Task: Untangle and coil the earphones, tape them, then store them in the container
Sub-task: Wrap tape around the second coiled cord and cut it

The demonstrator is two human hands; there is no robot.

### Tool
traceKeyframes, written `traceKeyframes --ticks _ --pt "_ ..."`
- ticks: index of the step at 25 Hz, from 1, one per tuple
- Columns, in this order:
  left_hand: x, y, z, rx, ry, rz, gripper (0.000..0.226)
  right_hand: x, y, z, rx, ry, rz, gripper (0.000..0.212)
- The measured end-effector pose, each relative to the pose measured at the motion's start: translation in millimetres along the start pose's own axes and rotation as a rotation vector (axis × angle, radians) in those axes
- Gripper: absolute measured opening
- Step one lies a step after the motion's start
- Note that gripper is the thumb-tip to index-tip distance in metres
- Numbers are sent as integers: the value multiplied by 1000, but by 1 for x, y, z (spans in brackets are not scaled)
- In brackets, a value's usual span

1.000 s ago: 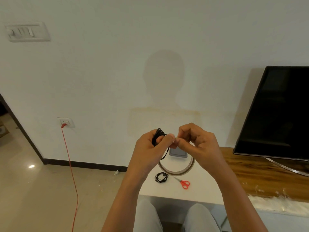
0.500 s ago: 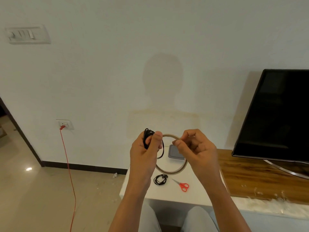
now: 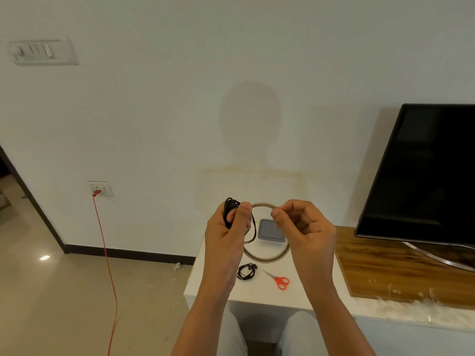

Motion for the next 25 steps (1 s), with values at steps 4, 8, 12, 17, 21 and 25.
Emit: traceKeyframes --ticks 4,8,12,17,21,25 --pt "-4 2 2 -20 -5 7 39 2 -4 6 9 -106 -30 4" --pt "-5 7 5 -41 8 36 45 6 -5 6 32 -122 -31 5" --pt "-3 10 6 -55 11 61 38 5 -10 4 104 -99 -32 17" --pt "-3 9 5 -86 9 66 26 9 -13 4 115 -125 -58 14" --pt "-3 8 6 -97 3 73 26 12 -13 1 97 -78 -73 17" --pt "-2 7 8 -86 -28 68 24 13 -13 -2 82 -64 -118 13"
Point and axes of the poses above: each hand's wrist, its own x-axis towards the middle knuckle, its own z-axis out of the palm, y = z × x, the point moved 10 cm from there along x, towards the middle knuckle, and after that the axes turned 14 degrees about -x, right-handed, at the moved point
